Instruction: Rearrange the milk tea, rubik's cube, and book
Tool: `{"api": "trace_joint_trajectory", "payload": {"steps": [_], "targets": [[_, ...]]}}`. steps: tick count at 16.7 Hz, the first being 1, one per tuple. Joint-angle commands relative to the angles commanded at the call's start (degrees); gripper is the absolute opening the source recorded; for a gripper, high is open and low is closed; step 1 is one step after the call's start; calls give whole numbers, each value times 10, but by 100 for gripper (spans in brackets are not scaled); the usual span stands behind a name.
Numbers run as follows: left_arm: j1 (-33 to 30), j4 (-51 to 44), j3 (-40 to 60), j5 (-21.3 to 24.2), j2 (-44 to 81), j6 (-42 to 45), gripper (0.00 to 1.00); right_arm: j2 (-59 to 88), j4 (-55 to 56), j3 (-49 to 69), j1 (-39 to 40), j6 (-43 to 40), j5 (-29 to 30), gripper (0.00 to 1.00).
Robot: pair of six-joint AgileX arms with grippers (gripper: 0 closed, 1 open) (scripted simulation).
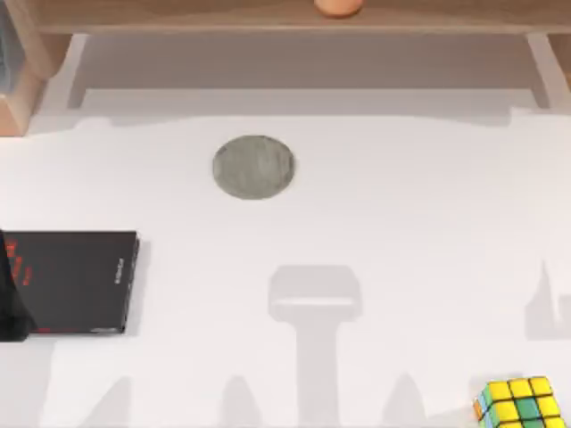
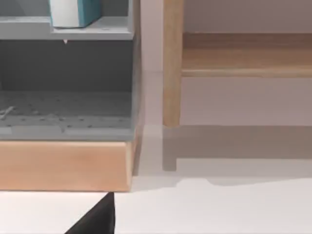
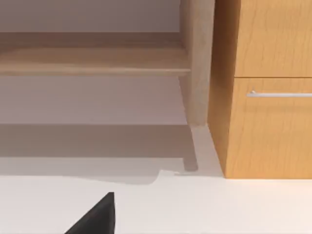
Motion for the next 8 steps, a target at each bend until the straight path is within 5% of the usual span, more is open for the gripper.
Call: {"api": "trace_joint_trajectory", "payload": {"steps": [8], "targets": [[0,0,0,0,0,0,100,126,50,99,46,1,49,100]]}}
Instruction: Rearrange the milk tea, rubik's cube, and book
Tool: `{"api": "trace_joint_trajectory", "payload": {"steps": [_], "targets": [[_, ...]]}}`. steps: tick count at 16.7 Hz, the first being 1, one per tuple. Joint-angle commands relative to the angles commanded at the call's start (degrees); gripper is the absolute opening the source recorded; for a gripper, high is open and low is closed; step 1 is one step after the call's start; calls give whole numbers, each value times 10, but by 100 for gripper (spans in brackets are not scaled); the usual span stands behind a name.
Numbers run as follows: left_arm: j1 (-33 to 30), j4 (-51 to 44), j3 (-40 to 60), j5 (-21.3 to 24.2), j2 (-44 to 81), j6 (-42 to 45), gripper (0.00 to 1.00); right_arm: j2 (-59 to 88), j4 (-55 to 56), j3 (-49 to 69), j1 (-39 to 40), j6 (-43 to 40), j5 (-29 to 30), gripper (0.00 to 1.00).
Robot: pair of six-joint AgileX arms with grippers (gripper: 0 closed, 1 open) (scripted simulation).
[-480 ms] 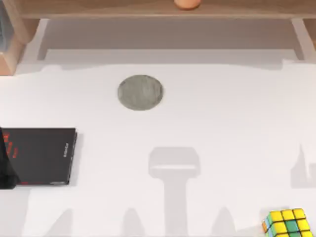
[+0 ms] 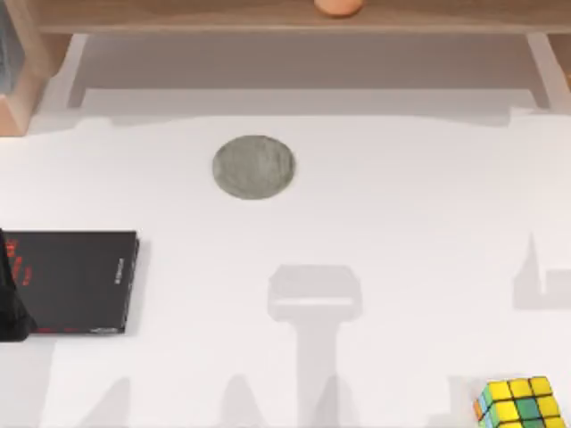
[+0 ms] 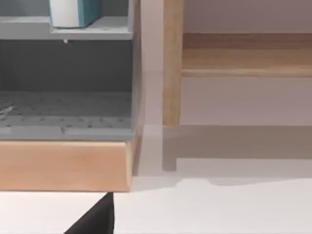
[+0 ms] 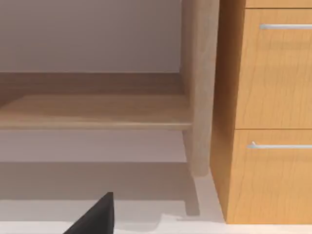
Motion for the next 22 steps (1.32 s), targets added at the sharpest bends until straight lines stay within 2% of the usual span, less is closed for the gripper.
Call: {"api": "trace_joint_trajectory", "payload": {"steps": [4,15,19,22], "targets": [[0,0,0,0,0,0,100,195,67,134,62,1,66,100],[0,0,0,0,0,0,100,854,277,554,254,2,271,100],[0,0,0,0,0,0,100,1015,328,657,301,3,320,100],[0,0,0,0,0,0,100,1072,348,696,319,3,339,100]]}}
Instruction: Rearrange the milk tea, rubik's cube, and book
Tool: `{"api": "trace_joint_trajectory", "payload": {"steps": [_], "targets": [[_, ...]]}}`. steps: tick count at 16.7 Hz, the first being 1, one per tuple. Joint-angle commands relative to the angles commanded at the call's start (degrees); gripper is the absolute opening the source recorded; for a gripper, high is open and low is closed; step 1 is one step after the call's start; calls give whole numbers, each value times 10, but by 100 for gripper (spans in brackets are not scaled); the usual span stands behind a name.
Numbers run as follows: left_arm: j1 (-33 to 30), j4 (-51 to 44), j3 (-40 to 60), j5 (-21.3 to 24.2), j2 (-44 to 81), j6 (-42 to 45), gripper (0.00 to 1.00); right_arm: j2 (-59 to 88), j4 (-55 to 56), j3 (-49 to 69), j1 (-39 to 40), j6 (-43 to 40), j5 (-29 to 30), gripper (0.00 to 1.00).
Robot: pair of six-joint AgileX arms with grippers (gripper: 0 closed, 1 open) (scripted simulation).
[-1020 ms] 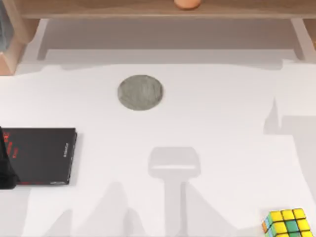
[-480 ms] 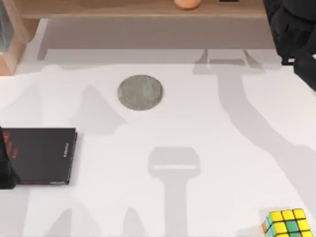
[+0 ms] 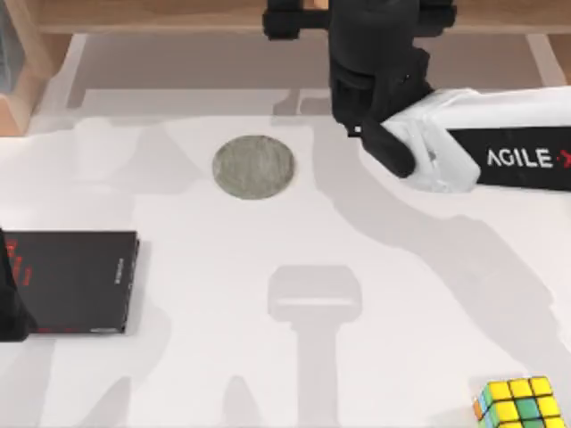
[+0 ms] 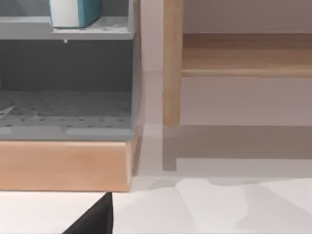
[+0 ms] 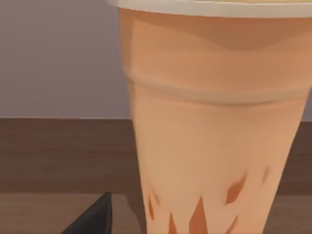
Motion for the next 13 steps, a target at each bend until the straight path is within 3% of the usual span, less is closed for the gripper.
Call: {"api": "trace_joint_trajectory", "payload": {"steps": [8,13], "targets": [[0,0,0,0,0,0,100,12,-1,12,-2,0,-1,100],[0,0,0,0,0,0,100,76,-39,116,-24,-1,-23,100]]}}
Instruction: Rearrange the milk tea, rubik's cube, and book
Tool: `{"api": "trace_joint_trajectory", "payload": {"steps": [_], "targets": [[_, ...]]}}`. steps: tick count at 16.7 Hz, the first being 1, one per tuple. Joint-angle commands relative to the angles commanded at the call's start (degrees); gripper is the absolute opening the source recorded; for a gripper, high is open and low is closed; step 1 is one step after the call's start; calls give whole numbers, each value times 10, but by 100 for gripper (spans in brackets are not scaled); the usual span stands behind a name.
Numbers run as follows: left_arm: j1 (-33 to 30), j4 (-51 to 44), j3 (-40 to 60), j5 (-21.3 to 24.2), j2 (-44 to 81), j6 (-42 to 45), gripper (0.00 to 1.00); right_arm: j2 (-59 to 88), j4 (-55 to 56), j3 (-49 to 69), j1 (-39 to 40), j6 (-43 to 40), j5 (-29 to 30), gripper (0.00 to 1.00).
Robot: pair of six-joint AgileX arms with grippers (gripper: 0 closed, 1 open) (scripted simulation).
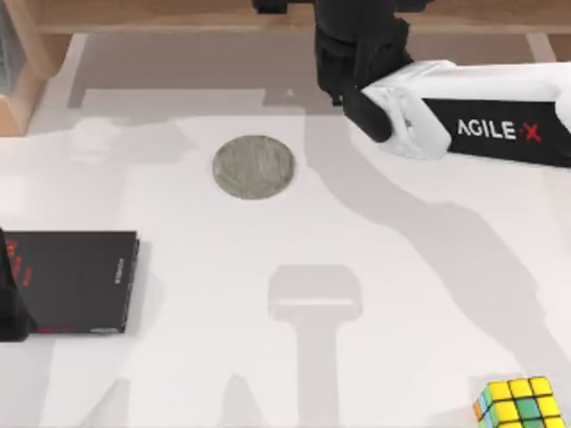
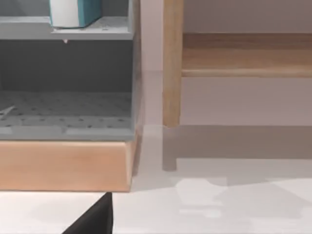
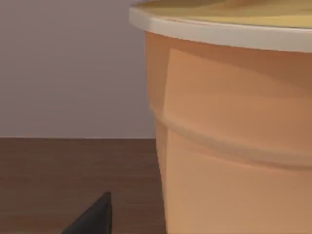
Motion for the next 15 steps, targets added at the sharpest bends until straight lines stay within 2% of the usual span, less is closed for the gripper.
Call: {"api": "trace_joint_trajectory", "payload": {"steps": [5,10,15], "targets": [[0,0,0,0,0,0,100,62,-44,108,-27,-1,-26,100],[0,0,0,0,0,0,100,68,-49,118,-30,-1,-29,100],[0,0,0,0,0,0,100,68,-49,118,-30,-1,-29,62]]}}
